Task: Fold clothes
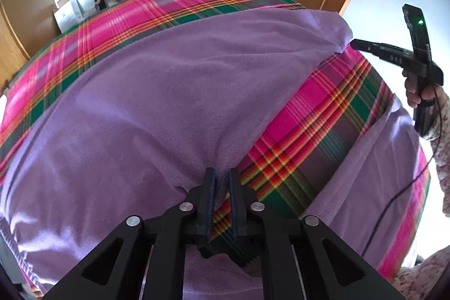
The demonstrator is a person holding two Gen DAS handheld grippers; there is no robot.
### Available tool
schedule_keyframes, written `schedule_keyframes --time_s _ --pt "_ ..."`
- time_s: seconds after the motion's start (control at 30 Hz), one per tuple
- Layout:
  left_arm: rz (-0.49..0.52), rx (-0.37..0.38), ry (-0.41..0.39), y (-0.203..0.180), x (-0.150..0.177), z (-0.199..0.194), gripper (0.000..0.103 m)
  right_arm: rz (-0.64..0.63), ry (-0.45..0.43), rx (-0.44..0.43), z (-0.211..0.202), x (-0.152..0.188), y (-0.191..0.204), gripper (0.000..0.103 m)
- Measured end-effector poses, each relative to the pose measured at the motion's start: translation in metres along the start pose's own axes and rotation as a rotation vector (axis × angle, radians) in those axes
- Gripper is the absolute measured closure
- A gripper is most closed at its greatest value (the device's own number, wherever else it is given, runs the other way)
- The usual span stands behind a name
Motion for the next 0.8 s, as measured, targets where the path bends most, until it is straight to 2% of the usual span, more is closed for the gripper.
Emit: schedule_keyframes --time_s 0.07,0.2,0.27,0.33,0.47,0.67,0.7,0.77,0.8 --pt "-0.004 0.012 -0.012 0.001 0.0 -0.004 0.088 0.062 0.008 0.028 0.003 -0.003 -0.013 0.073" --pt "-0.014 0.031 -0.048 0.004 -0.002 -0.015 0.086 0.133 0.017 0.061 0.012 -0.007 -0.033 0.072" --pt "-0.021 0.033 -0.066 0.006 -0.005 -0.02 0.085 0.19 0.004 0.07 0.014 -0.011 -0.043 0.067" --pt "-0.041 0.039 -0.085 0.011 -0.009 -0.024 0.085 0.266 -0.017 0.049 0.015 -0.017 -0.059 0.062" --pt "-0.066 0.04 -0.068 0.016 -0.016 -0.015 0.084 0.389 -0.003 -0.037 0.025 -0.024 -0.084 0.06" --pt "-0.1 0.041 -0.035 0.023 -0.027 0.0 0.084 0.397 0.016 -0.054 0.039 -0.035 -0.085 0.058" --pt "-0.106 0.041 -0.03 0.024 -0.029 0.002 0.084 0.391 0.005 -0.049 0.038 -0.036 -0.084 0.058" --pt "-0.112 0.045 -0.024 0.026 -0.031 0.005 0.084 0.38 -0.017 -0.038 0.034 -0.038 -0.082 0.07" --pt "-0.115 0.048 -0.022 0.026 -0.032 0.006 0.084 0.375 -0.028 -0.033 0.033 -0.038 -0.081 0.081"
Point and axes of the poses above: each gripper's, at about its wrist camera, not at the fingertips, and z roughly the way its jaws point, y to its left, x to its underside, the point moved 1 cm from there along z, roughly the way its jaws point, and after that the axes turned 11 degrees about y, right-handed, at the moved point
